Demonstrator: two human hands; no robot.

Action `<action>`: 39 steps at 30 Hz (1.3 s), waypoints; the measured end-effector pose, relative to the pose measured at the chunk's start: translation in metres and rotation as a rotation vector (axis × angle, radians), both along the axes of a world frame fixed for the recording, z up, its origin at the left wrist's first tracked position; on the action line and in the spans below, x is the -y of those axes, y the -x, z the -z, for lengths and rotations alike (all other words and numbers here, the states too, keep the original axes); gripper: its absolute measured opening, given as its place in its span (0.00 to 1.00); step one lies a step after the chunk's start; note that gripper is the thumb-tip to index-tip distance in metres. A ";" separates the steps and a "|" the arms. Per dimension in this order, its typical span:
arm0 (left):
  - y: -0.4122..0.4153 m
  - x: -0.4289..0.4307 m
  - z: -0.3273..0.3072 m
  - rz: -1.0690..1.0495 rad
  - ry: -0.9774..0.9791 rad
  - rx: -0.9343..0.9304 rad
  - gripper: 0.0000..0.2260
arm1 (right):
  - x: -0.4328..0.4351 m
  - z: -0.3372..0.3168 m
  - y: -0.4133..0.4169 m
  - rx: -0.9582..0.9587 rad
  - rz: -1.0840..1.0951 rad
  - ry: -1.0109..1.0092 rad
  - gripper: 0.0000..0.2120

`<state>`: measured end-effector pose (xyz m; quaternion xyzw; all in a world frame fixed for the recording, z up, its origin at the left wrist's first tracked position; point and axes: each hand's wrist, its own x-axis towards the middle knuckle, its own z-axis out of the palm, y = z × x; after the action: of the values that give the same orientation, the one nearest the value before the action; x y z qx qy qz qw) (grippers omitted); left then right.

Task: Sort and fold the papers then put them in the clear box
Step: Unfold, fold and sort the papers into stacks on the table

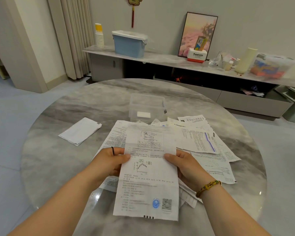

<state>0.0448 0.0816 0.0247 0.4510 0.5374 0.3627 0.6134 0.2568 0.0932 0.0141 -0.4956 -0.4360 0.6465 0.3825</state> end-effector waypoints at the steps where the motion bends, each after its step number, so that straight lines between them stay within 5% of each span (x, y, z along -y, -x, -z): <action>1: 0.001 0.000 0.000 0.013 0.001 -0.007 0.10 | 0.000 0.000 0.000 0.001 0.003 -0.006 0.09; 20: 0.000 -0.003 0.006 0.026 -0.029 -0.101 0.07 | 0.000 0.003 0.001 -0.014 -0.048 -0.006 0.11; 35: 0.004 -0.009 0.007 -0.069 0.058 0.276 0.12 | -0.002 0.006 0.002 -0.134 0.058 -0.014 0.13; 39: 0.001 -0.009 0.005 -0.087 0.130 0.288 0.11 | -0.003 0.007 0.002 0.010 0.139 -0.089 0.09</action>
<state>0.0437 0.0904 0.0195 0.3297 0.4852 0.4144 0.6958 0.2547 0.0966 0.0067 -0.5103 -0.4308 0.5960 0.4459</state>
